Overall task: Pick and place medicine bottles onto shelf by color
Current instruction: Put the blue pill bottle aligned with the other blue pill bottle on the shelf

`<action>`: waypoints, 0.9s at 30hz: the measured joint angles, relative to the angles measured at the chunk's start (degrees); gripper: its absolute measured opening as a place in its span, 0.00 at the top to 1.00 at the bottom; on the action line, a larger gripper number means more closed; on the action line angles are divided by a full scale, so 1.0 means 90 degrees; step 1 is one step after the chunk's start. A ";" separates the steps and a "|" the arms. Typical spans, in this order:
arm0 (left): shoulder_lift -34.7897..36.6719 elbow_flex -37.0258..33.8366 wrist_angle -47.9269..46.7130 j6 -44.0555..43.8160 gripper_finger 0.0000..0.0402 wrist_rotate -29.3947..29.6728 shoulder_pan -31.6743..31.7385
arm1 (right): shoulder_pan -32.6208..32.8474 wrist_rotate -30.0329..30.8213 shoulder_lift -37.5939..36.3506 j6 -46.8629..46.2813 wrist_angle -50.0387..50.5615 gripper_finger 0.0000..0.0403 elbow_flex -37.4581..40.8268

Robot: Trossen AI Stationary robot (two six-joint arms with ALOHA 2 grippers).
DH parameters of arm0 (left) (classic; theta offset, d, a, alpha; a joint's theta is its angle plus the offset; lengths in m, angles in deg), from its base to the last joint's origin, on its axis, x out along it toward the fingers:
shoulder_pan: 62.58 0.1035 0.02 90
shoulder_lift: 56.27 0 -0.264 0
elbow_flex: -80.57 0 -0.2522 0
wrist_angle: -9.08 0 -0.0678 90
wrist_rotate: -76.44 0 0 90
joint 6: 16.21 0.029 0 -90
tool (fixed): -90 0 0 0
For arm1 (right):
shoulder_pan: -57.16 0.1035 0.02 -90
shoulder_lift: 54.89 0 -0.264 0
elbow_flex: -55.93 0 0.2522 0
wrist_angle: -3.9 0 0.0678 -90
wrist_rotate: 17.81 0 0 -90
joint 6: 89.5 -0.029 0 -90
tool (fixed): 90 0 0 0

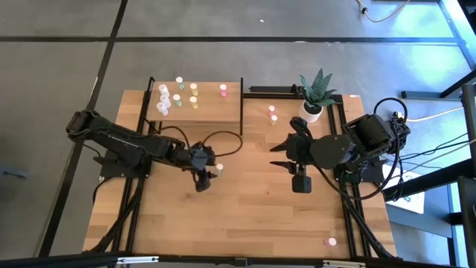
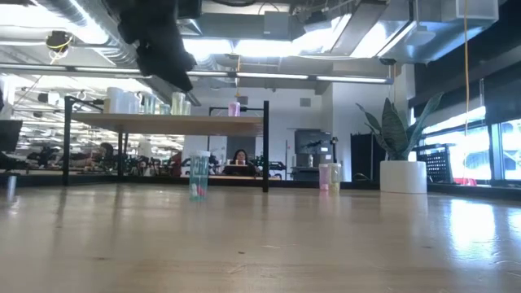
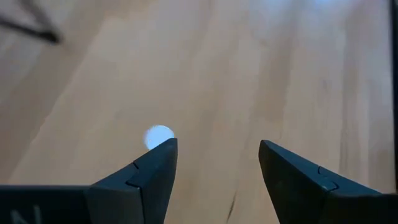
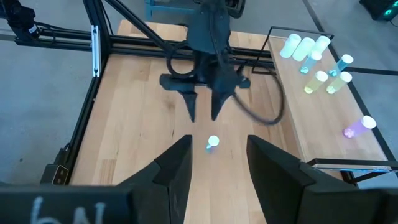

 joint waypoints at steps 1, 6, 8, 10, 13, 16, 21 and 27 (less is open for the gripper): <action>-0.0029 0.0000 -0.0010 0.0357 0.45 -0.0176 0.0045 | 0.0000 0.0000 0.0000 0.0000 0.0000 0.62 0.0000; -0.0160 0.0000 -0.0010 0.1638 0.45 -0.0267 0.0198 | 0.0001 0.0000 0.0000 0.0002 0.0000 0.62 0.0000; -0.0221 0.0000 -0.0001 0.2016 0.45 -0.0256 0.0221 | 0.0002 0.0000 0.0000 0.0001 0.0000 0.62 0.0000; -0.0317 0.0000 0.0088 0.2101 0.45 -0.0227 0.0243 | 0.0000 0.0000 0.0000 0.0000 -0.0002 0.62 0.0000; -0.0550 0.0002 0.0274 0.2140 0.45 -0.0179 0.0298 | 0.0002 0.0000 0.0000 0.0002 -0.0002 0.62 0.0000; -0.0750 0.0002 0.0360 0.2126 0.45 -0.0173 0.0352 | 0.0002 0.0000 0.0000 0.0000 -0.0002 0.62 0.0000; -0.0964 0.0002 0.0352 0.1884 0.45 -0.0174 0.0491 | 0.0001 0.0000 0.0000 0.0015 -0.0002 0.62 0.0000; -0.0993 0.0002 0.0379 0.1850 0.45 -0.0177 0.0637 | 0.0002 0.0000 0.0000 0.0022 -0.0002 0.62 0.0000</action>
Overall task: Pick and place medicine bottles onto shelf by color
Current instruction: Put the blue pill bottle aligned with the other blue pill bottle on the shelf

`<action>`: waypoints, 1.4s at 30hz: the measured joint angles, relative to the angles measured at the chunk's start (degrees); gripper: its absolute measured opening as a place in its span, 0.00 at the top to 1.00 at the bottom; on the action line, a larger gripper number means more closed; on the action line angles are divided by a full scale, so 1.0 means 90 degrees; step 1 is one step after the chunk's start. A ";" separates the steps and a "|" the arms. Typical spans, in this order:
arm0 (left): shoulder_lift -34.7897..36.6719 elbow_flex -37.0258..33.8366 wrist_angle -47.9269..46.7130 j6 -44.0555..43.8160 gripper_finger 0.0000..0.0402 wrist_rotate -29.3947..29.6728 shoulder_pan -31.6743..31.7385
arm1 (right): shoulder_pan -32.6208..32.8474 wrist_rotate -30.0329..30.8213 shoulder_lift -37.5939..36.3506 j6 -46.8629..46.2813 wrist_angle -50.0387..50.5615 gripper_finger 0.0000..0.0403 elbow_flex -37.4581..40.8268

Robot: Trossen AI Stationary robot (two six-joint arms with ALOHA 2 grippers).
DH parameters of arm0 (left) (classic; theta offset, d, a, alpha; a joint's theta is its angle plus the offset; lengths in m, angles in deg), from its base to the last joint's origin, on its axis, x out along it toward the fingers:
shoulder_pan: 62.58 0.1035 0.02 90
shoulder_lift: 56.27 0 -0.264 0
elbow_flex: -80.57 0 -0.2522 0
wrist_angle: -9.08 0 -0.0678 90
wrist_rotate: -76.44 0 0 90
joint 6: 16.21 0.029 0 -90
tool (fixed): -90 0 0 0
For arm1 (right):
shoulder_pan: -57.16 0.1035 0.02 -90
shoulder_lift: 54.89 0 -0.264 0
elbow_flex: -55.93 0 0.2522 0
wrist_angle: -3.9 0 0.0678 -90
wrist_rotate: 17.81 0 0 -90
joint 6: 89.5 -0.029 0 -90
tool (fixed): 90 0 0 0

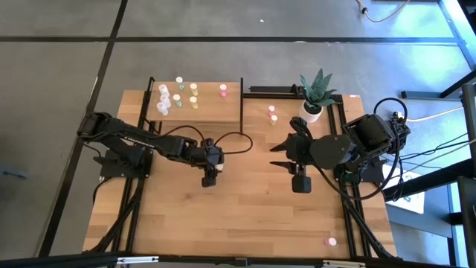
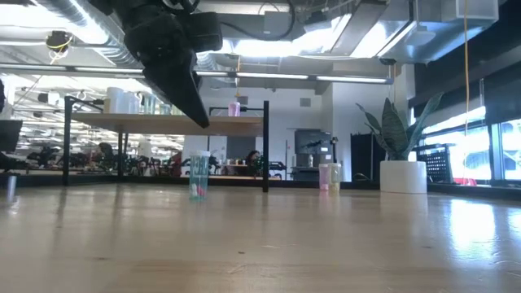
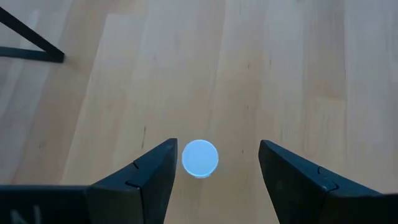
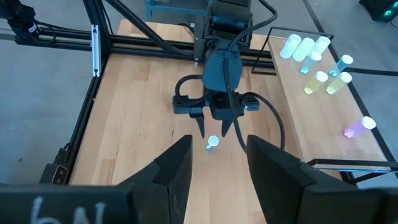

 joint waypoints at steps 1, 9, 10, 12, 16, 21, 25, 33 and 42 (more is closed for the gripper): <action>0.0000 0.0000 -0.0005 -0.0002 0.45 -0.0002 0.0019 | -0.0002 0.0000 0.0000 0.0000 0.0000 0.62 0.0000; -0.0146 -0.0002 0.0024 0.0002 0.45 0.0000 0.0032 | 0.0000 0.0000 0.0005 0.0013 0.0084 0.62 0.0000; -0.0176 -0.0001 0.0016 0.0004 0.45 0.0001 0.0032 | -0.0002 0.0000 0.0005 -0.0012 0.0141 0.62 0.0000; -0.0252 -0.0002 0.0016 0.0059 0.45 0.0000 0.0032 | 0.0000 0.0000 0.0005 -0.0044 0.0269 0.62 0.0000; -0.0397 -0.0002 0.0002 0.0167 0.45 0.0000 0.0032 | -0.0002 0.0000 0.0007 -0.0034 0.0282 0.62 0.0000; -0.0570 -0.0002 0.0067 0.0170 0.45 0.0002 0.0031 | -0.0001 0.0000 0.0010 -0.0022 0.0250 0.62 0.0000; -0.0634 -0.0002 0.0066 0.0170 0.45 0.0034 0.0032 | -0.0002 0.0001 0.0010 -0.0022 0.0230 0.62 0.0000; -0.0658 -0.0002 0.0081 0.0172 0.45 0.0048 0.0032 | 0.0000 0.0002 0.0010 -0.0022 0.0227 0.62 0.0000; -0.0765 -0.0009 0.0204 0.0172 0.45 0.0216 0.0032 | -0.0001 0.0002 0.0015 -0.0022 0.0221 0.62 0.0000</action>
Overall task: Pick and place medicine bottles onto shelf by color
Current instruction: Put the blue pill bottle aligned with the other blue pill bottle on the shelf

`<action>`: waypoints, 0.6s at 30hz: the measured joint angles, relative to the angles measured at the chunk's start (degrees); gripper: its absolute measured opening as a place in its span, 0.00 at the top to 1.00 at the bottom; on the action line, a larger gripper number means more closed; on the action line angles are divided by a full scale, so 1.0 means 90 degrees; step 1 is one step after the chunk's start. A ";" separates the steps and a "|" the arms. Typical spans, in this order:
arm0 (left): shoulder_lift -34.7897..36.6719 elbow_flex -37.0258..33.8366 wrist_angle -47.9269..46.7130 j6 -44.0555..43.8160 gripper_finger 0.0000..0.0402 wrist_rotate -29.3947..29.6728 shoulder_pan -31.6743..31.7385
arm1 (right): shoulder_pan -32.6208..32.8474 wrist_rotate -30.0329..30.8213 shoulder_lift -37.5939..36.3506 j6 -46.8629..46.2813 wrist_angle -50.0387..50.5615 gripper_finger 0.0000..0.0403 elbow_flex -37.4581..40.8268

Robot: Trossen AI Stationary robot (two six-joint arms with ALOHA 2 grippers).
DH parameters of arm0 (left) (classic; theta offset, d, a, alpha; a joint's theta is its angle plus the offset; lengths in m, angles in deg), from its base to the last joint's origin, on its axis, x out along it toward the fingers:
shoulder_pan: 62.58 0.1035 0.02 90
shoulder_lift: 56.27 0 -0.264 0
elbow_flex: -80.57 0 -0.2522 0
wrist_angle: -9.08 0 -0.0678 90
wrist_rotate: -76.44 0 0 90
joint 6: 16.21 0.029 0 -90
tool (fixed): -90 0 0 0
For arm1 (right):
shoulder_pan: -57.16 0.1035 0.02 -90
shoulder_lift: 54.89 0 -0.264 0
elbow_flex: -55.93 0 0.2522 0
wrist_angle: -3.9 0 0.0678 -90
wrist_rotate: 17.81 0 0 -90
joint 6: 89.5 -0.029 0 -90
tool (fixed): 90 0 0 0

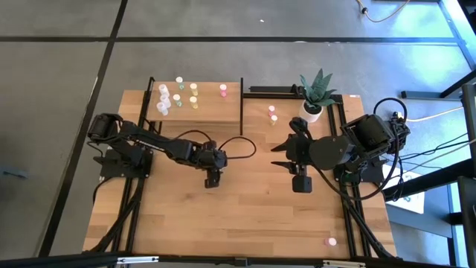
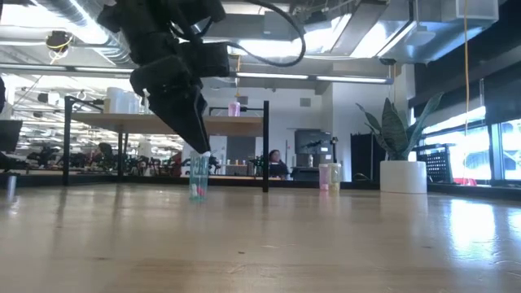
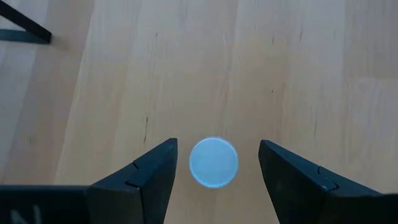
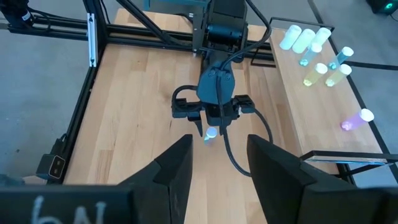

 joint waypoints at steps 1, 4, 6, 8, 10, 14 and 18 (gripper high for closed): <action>-0.0014 0.0002 0.0016 -0.0001 0.45 0.0000 0.0000 | 0.0000 0.0000 0.0000 0.0001 -0.0001 0.62 0.0000; -0.0030 0.0002 -0.0004 0.0001 0.45 0.0000 0.0000 | 0.0001 0.0000 0.0000 0.0000 -0.0003 0.62 0.0000; -0.0070 0.0004 0.0022 -0.0002 0.45 0.0000 0.0000 | 0.0000 0.0000 0.0000 0.0000 -0.0004 0.62 0.0000; -0.0090 0.0002 -0.0019 0.0000 0.45 0.0000 0.0000 | -0.0001 -0.0002 0.0000 0.0000 -0.0005 0.62 0.0000; -0.0152 0.0007 0.0056 -0.0002 0.45 0.0000 -0.0002 | 0.0001 0.0000 0.0000 0.0000 -0.0005 0.62 0.0000; -0.0238 0.0004 0.0028 -0.0002 0.45 0.0000 -0.0002 | 0.0000 -0.0002 0.0000 -0.0007 -0.0017 0.62 0.0000; -0.0246 0.0004 0.0026 -0.0002 0.45 0.0000 -0.0002 | 0.0001 -0.0002 0.0000 -0.0013 -0.0017 0.62 0.0000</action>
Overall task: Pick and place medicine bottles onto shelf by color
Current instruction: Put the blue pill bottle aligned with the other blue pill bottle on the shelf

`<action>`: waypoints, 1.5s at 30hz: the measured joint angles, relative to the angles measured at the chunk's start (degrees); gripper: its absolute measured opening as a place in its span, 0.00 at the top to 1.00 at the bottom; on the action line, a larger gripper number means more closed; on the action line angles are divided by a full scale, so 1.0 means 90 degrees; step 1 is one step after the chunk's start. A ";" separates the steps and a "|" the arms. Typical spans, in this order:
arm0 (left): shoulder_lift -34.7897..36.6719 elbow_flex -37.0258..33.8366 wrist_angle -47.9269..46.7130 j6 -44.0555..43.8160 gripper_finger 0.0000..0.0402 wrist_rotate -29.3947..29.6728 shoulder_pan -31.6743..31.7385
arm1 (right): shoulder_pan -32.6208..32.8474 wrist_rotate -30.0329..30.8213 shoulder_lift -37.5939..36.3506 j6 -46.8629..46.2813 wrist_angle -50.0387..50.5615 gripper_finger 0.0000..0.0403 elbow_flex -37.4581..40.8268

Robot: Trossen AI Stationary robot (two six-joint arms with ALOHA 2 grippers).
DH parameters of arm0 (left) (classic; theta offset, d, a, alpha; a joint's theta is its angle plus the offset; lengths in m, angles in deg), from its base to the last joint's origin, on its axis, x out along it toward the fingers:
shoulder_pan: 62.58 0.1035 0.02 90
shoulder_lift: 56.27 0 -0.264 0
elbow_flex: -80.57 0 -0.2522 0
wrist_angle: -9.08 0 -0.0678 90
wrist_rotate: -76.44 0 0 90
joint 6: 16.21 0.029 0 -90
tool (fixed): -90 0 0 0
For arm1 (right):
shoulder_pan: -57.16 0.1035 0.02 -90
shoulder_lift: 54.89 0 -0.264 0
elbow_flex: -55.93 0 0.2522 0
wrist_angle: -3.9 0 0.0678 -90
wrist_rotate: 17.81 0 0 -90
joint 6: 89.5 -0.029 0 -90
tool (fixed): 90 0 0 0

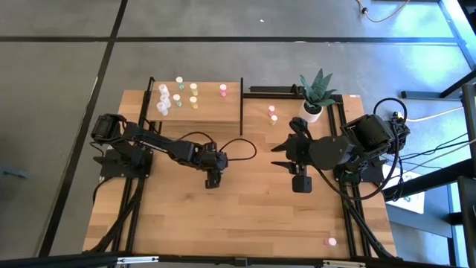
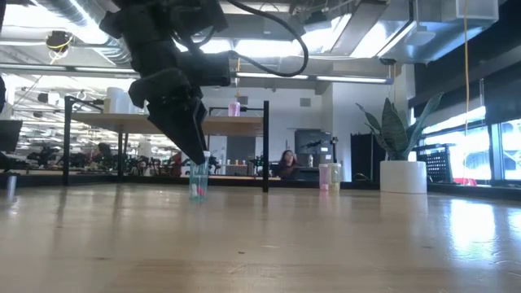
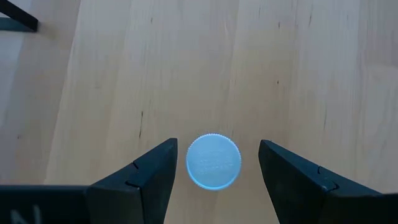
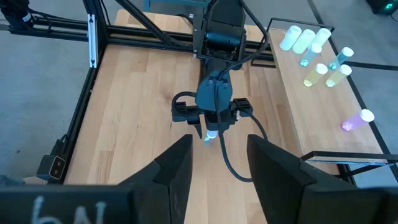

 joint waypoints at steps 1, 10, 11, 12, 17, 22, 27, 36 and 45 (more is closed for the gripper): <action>0.0000 0.0000 0.0000 -0.0001 0.45 0.0000 -0.0002 | 0.0000 0.0000 0.0000 0.0005 -0.0002 0.62 0.0000; 0.0000 0.0000 -0.0017 -0.0010 0.46 0.0002 -0.0027 | -0.0002 0.0000 0.0000 0.0011 -0.0005 0.62 0.0000; 0.0000 0.0000 -0.0021 -0.0011 0.47 0.0002 -0.0027 | -0.0002 0.0000 0.0000 0.0013 -0.0005 0.62 0.0000; 0.0000 0.0000 -0.0022 -0.0011 0.47 0.0003 -0.0027 | -0.0001 0.0000 0.0000 0.0013 -0.0005 0.62 0.0000; 0.0000 0.0000 -0.0027 -0.0005 0.53 0.0058 -0.0027 | 0.0000 0.0000 0.0000 0.0013 -0.0005 0.62 0.0000; 0.0000 0.0000 -0.0070 -0.0002 0.59 0.0189 -0.0030 | -0.0001 0.0000 0.0000 0.0014 -0.0005 0.62 0.0000; 0.0000 0.0000 -0.0080 -0.0002 0.64 0.0197 -0.0029 | -0.0001 0.0000 0.0000 0.0015 -0.0005 0.62 0.0000; 0.0002 0.0000 -0.0068 -0.0002 0.73 0.0204 -0.0029 | 0.0000 0.0000 0.0000 0.0015 -0.0005 0.62 0.0000; 0.0132 0.0027 -0.0135 -0.0335 0.74 0.0122 -0.0029 | 0.0000 0.0016 0.0000 0.0056 -0.0005 0.62 0.0000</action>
